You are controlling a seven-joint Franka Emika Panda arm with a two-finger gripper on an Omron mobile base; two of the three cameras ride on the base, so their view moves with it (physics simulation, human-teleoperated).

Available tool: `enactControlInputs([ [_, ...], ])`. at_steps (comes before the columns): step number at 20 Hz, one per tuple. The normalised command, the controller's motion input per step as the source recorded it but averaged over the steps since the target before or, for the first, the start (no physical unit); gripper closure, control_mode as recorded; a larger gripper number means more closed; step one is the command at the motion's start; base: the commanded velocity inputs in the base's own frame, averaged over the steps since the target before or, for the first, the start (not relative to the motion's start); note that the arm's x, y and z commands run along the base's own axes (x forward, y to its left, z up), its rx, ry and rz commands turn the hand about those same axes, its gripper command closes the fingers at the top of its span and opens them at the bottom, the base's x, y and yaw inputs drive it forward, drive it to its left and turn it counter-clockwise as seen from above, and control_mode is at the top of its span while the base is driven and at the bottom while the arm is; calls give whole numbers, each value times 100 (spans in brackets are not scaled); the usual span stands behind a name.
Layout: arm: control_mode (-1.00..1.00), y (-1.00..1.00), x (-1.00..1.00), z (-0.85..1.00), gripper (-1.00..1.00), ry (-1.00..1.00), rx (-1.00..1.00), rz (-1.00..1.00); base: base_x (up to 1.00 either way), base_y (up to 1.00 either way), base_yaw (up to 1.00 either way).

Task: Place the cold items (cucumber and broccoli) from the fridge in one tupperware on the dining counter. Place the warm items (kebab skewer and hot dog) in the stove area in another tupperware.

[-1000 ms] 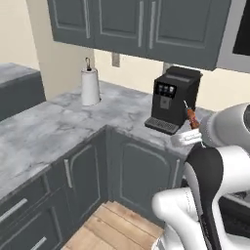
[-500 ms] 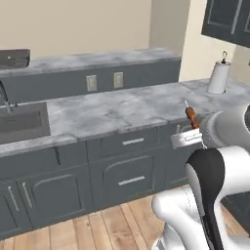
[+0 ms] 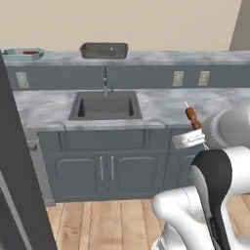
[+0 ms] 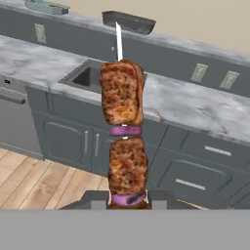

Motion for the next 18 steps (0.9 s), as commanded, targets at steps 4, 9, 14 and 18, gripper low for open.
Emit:
enactControlInputs([
  [4, 100, 0, 0, 0, 100, 0, 0, 0, 27, 100, 0],
  [9, 100, 0, 0, 0, 100, 0, 0, 0, 23, 100, 0],
  [14, 100, 0, 0, 0, 100, 0, 0, 0, 62, 100, -8],
  [18, 100, 0, 0, 0, 100, 0, 0, 0, 95, 59, -8],
])
